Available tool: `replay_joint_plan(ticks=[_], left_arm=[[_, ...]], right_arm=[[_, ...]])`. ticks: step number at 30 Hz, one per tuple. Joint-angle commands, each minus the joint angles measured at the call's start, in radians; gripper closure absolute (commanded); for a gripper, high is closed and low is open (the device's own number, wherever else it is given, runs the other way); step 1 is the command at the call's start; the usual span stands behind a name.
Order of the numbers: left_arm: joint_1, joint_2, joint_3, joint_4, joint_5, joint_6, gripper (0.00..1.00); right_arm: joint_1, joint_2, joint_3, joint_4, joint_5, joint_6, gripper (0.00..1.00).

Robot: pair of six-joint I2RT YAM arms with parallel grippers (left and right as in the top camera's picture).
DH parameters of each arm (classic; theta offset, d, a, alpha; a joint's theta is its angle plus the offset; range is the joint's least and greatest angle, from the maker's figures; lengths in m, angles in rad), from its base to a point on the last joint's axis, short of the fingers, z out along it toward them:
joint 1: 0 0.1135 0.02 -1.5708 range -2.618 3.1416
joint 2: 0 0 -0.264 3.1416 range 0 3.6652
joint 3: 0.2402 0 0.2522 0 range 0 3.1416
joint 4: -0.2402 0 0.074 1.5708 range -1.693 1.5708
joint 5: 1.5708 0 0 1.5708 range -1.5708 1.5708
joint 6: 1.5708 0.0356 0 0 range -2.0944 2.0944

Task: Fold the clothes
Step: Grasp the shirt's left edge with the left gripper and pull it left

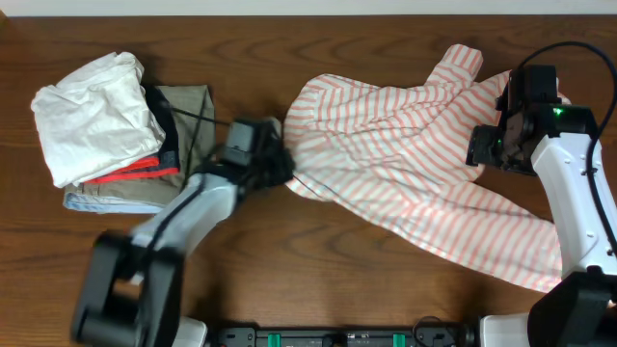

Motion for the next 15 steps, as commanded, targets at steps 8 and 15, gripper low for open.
replay_joint_plan(ticks=[8, 15], left_arm=[[0.189, -0.233, 0.001, -0.014, -0.190, 0.148, 0.94], [0.190, -0.227, 0.000, -0.056, -0.381, 0.240, 0.94]], right_arm=[[-0.001, -0.014, -0.007, -0.113, -0.016, 0.000, 0.28], [-0.019, -0.014, -0.027, -0.172, -0.015, 0.013, 0.28]])
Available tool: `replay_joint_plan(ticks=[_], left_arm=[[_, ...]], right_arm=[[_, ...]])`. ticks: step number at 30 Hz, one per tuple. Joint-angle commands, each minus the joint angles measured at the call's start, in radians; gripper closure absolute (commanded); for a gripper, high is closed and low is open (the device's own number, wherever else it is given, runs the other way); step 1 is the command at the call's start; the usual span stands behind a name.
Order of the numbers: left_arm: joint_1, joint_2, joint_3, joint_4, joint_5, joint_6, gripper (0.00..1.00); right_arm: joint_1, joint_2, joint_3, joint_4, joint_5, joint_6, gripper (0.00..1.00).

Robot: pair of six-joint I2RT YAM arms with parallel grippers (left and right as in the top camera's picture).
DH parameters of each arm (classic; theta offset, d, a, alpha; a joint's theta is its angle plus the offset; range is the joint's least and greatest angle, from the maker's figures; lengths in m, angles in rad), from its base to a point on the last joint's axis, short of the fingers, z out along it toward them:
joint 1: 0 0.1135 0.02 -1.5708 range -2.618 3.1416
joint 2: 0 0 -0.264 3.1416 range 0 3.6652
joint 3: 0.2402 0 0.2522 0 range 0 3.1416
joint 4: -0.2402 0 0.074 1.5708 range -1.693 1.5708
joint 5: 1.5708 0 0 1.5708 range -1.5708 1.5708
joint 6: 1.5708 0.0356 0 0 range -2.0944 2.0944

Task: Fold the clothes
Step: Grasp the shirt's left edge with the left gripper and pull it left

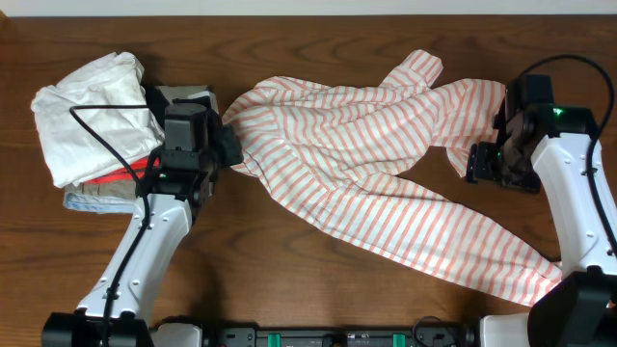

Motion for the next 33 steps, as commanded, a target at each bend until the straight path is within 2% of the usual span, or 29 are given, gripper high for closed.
replay_joint_plan(ticks=[1, 13, 15, 18, 26, 33], left_arm=[[0.002, 0.001, 0.000, -0.003, -0.141, 0.080, 0.94], [0.030, 0.002, 0.000, -0.018, -0.143, 0.101, 0.94], [0.034, 0.002, 0.000, -0.023, -0.143, 0.102, 0.94], [0.034, 0.002, 0.000, -0.033, -0.143, 0.101, 0.94], [0.034, 0.002, 0.000, -0.037, -0.143, 0.101, 0.94], [0.034, 0.002, 0.000, -0.037, -0.135, 0.101, 0.94]], right_arm=[[-0.027, -0.014, -0.035, -0.004, 0.000, 0.027, 0.27], [-0.171, -0.014, -0.182, 0.049, -0.001, 0.097, 0.24], [-0.173, -0.014, -0.204, 0.074, -0.008, 0.097, 0.20], [-0.173, -0.014, -0.233, 0.189, -0.019, 0.084, 0.16], [-0.165, 0.008, -0.314, 0.694, -0.219, 0.022, 0.12], [-0.139, 0.129, -0.321, 0.879, -0.259, 0.022, 0.14]])
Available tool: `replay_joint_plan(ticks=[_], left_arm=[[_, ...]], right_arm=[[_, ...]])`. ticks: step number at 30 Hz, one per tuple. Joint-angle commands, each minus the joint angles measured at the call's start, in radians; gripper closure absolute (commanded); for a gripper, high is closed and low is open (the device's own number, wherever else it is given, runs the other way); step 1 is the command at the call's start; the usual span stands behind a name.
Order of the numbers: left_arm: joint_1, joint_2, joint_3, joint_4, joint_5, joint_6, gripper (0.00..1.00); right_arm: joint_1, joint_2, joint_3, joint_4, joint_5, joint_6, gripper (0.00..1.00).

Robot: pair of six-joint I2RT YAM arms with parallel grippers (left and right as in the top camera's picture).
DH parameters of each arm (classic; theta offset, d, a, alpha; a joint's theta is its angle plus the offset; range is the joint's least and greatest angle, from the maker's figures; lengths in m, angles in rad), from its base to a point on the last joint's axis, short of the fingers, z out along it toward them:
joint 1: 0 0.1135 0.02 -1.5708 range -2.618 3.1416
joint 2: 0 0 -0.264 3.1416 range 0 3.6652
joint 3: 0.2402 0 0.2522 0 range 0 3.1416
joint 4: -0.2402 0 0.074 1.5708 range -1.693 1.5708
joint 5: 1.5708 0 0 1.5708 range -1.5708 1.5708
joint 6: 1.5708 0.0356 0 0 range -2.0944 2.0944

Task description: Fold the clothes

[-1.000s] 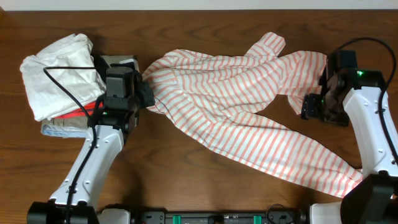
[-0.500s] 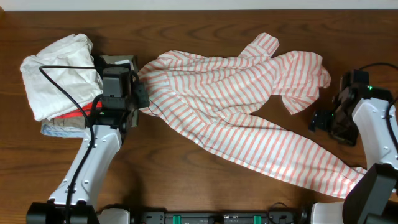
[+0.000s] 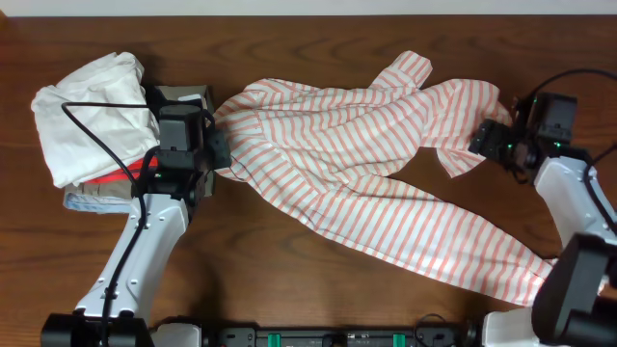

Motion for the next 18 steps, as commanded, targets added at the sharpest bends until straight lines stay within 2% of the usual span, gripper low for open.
replay_joint_plan(ticks=[1, 5, 6, 7, 8, 9, 10, 13, 18], left_arm=[[0.006, 0.002, 0.000, 0.001, -0.019, 0.010, 0.94], [0.006, 0.002, 0.000, 0.002, -0.019, 0.010, 0.94], [0.006, 0.002, 0.000, 0.002, -0.019, 0.010, 0.94], [0.006, 0.002, 0.000, 0.002, -0.018, 0.010, 0.94], [0.006, 0.002, 0.000, 0.002, -0.018, 0.010, 0.94], [0.006, 0.002, 0.000, 0.002, -0.019, 0.010, 0.94], [0.006, 0.002, 0.000, 0.002, -0.019, 0.010, 0.94], [0.006, 0.002, 0.000, 0.002, -0.019, 0.010, 0.94], [0.006, 0.002, 0.000, 0.002, -0.019, 0.010, 0.94]], right_arm=[[0.020, 0.079, -0.013, 0.053, -0.040, -0.016, 0.15], [0.021, 0.171, -0.013, 0.147, -0.040, -0.016, 0.20], [0.021, 0.196, -0.013, 0.177, -0.040, -0.016, 0.23], [0.021, 0.219, -0.013, 0.208, -0.040, -0.015, 0.32], [0.021, 0.238, -0.013, 0.238, -0.040, -0.015, 0.55], [0.021, 0.252, -0.013, 0.264, -0.040, -0.015, 0.89], [0.021, 0.261, -0.012, 0.288, -0.039, -0.016, 0.99], [0.012, 0.241, 0.008, 0.299, 0.064, -0.019, 0.99], [-0.032, 0.101, 0.140, 0.220, 0.250, -0.161, 0.99]])
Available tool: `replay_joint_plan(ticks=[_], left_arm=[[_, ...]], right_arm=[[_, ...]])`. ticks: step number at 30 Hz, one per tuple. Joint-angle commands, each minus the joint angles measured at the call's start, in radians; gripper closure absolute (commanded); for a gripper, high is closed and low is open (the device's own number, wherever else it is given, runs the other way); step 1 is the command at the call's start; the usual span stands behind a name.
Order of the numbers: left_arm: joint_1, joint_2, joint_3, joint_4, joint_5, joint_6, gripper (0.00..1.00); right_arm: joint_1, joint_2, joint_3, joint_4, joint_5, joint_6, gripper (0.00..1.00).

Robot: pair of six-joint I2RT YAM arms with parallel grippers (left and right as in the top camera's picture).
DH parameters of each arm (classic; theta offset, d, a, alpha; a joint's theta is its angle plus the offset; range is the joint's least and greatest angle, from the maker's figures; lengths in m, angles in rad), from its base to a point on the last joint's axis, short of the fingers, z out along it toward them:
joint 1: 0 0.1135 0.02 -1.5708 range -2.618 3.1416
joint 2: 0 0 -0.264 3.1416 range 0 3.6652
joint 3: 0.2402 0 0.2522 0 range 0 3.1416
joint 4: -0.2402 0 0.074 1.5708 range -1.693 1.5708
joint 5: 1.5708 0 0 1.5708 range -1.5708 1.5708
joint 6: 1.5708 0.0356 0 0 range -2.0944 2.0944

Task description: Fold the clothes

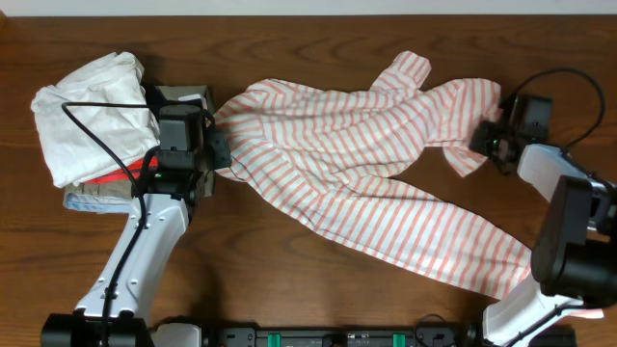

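Observation:
A pink-and-white striped shirt [357, 183] lies crumpled across the middle of the table, with one long sleeve trailing to the front right [482, 265]. My left gripper [220, 151] is shut on the shirt's left edge, right beside the pile of clothes. At the shirt's far right edge my right gripper [485, 138] pinches the cloth, with a small flap hanging below it. The overhead view hides the fingertips of both grippers.
A pile of folded clothes [96, 125] sits at the back left, with a white garment on top and red, olive and pale blue pieces under it. The table's front edge holds the arm bases [337, 337]. Cables run over both arms.
The right arm has changed its pose: its wrist now sits a little further left and lower-angled, still at the shirt's right edge. The left arm and the shirt have hardly shifted.
At first the shirt lay toward the right, my left gripper at its left edge near the table's middle. Half a second later that edge was beside the clothes pile. Then the shirt was stretched wider between both grippers, and it stays so now.

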Motion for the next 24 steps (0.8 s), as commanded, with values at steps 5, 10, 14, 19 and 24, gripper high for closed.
replay_joint_plan(ticks=[5, 10, 14, 19, 24], left_arm=[[0.006, 0.002, 0.000, 0.002, -0.020, 0.010, 0.94], [0.006, 0.002, 0.000, 0.002, -0.020, 0.010, 0.94], [0.006, 0.002, 0.000, 0.002, -0.020, 0.010, 0.94], [0.006, 0.002, 0.000, 0.002, -0.020, 0.010, 0.94], [0.006, 0.002, 0.000, 0.002, -0.020, 0.010, 0.94]], right_arm=[[-0.068, -0.252, 0.232, -0.154, 0.295, -0.165, 0.96], [-0.097, -0.285, 0.230, -0.379, 0.417, -0.167, 0.60], [-0.122, -0.248, 0.201, -0.428, 0.420, -0.156, 0.41], [-0.122, -0.212, 0.198, -0.397, 0.247, -0.166, 0.40], [-0.108, -0.164, 0.198, -0.302, -0.060, -0.159, 0.44]])
